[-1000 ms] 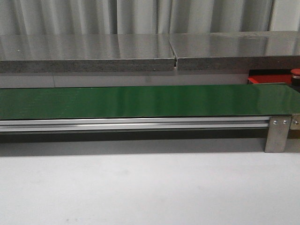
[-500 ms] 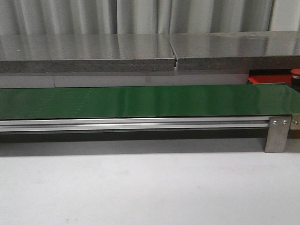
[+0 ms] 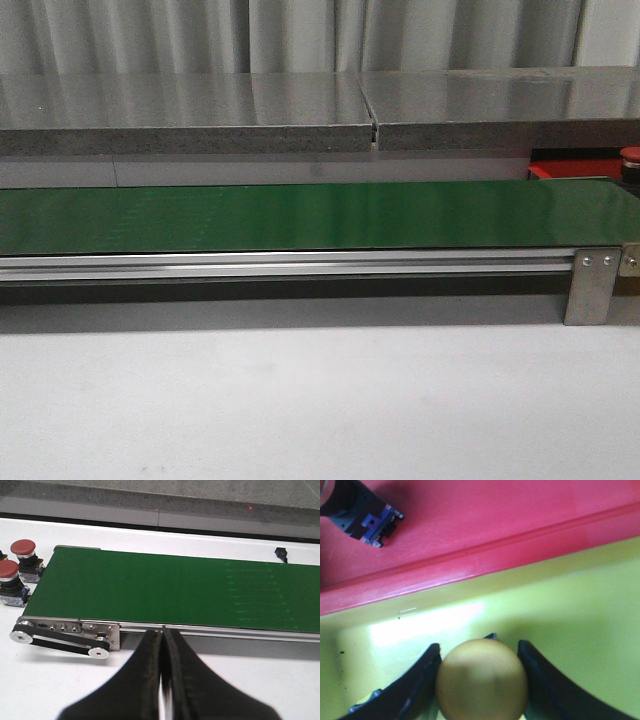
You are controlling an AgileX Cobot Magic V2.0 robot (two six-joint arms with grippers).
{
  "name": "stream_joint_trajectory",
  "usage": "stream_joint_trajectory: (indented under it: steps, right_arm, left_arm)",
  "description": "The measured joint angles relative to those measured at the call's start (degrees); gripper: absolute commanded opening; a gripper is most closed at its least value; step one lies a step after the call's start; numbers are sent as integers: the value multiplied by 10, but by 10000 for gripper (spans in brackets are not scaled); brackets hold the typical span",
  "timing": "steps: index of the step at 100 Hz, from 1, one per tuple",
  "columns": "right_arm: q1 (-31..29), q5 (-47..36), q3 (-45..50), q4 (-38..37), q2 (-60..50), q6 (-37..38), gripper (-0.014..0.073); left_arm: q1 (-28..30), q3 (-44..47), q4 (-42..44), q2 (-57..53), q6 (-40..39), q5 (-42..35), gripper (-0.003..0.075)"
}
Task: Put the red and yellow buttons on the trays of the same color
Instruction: 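Withdraw the right gripper up from the trays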
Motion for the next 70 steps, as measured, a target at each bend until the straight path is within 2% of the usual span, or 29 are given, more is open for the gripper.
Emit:
stream_joint_trajectory:
  steps: [10,22,47,70]
  right_arm:
    - [0,0,0,0,0,0,433]
    - [0,2,0,4,2,0,559]
    - [0,7,0,10,1,0,563]
    - [0,7,0,24,-53,0,563]
  left_arm:
    - [0,0,0,0,0,0,-19]
    - [0,0,0,0,0,0,-19]
    - [0,0,0,0,0,0,-19]
    - [0,0,0,0,0,0,-19]
